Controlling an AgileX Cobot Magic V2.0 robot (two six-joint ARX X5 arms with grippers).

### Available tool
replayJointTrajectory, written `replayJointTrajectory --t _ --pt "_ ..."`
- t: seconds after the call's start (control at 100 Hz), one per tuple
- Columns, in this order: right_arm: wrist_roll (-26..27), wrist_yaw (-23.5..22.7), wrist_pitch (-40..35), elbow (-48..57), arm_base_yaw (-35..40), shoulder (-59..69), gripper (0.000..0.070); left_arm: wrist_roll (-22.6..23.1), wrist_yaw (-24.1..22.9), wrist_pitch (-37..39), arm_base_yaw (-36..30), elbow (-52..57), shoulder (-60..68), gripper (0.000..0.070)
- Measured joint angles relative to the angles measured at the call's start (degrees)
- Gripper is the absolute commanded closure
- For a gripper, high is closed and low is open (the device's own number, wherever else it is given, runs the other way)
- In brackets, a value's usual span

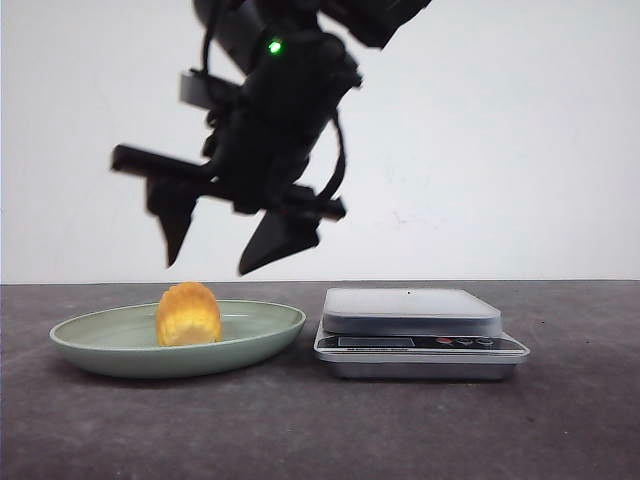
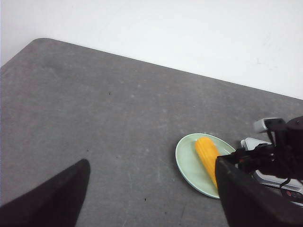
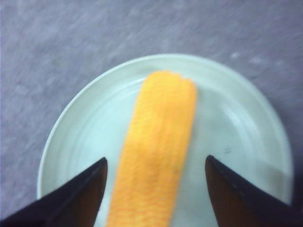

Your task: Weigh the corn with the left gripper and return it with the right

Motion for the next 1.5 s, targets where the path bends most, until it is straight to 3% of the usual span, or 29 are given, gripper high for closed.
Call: replayJointTrajectory --t 0.25,0.7,0.95,1.25,1.35,1.41,1.45,1.5 --pt "-4.4 0.0 -7.6 0.2 -8.2 -13.2 0.0288 0.0 0.0 0.0 0.0 0.0 0.0 0.0196" --pt "-16.4 0.7 -30.7 0.3 -25.0 -49.0 0.0287 0.0 0.0 0.0 0.0 -0.3 0.0 0.0196" --pt "-17.0 1.7 -44.2 0.7 -26.4 -68.7 0.0276 0.4 0.0 1.3 0.0 -3.3 0.0 0.0196" --pt "-14.6 3.2 -59.4 0.9 -26.5 -82.0 0.0279 1.2 0.6 11.4 0.0 -11.6 0.0 0.0203" --pt "-13.6 4.4 -62.0 0.9 -26.5 -85.4 0.0285 1.6 1.5 14.1 0.0 -13.5 0.0 0.0317" --pt "-13.4 5.3 -62.2 0.9 -26.5 -86.2 0.0327 1.7 1.6 14.4 0.0 -13.9 0.0 0.0406" --pt "-13.3 6.0 -62.4 0.9 -26.5 -86.4 0.0429 1.8 1.5 14.4 0.0 -14.0 0.0 0.0488" --pt "-13.1 6.3 -62.6 0.9 -26.5 -86.4 0.0665 2.2 1.5 14.5 0.0 -14.0 0.0 0.0658"
